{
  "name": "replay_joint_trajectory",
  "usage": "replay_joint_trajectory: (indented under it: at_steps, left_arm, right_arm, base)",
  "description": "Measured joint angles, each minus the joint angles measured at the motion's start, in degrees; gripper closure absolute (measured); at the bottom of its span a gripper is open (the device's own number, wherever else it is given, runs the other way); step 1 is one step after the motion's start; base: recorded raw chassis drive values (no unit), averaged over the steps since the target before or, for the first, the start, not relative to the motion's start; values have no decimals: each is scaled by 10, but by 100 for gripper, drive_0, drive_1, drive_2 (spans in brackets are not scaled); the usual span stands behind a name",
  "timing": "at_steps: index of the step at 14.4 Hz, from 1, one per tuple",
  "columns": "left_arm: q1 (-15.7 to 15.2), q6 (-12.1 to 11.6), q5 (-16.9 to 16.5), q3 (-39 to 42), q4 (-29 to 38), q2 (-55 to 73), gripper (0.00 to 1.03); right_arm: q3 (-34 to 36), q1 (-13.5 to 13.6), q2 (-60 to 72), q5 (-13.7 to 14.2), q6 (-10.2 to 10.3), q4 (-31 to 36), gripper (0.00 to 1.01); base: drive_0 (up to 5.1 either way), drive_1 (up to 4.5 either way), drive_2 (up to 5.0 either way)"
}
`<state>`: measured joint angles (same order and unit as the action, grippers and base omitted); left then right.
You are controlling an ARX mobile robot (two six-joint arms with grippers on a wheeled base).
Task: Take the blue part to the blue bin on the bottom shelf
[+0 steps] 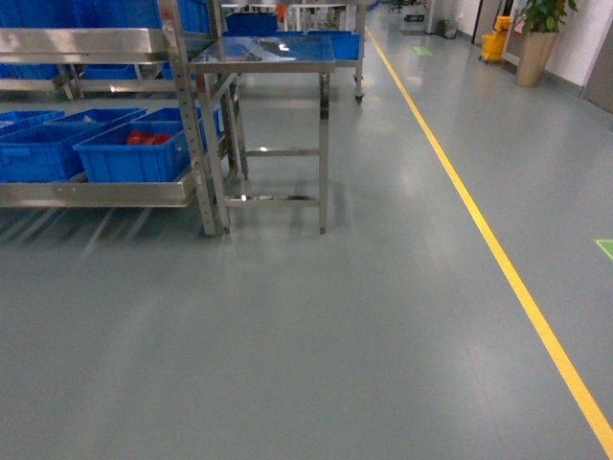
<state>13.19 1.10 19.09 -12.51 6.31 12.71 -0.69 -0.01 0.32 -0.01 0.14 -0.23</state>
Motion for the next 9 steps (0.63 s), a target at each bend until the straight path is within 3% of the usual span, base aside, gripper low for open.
replay_joint_trajectory:
  at_steps: [9]
  left_arm:
    - [0, 0, 0, 0, 0, 0, 59]
  right_arm:
    - [0, 0, 0, 0, 0, 0, 3]
  base:
    - [5, 436, -425]
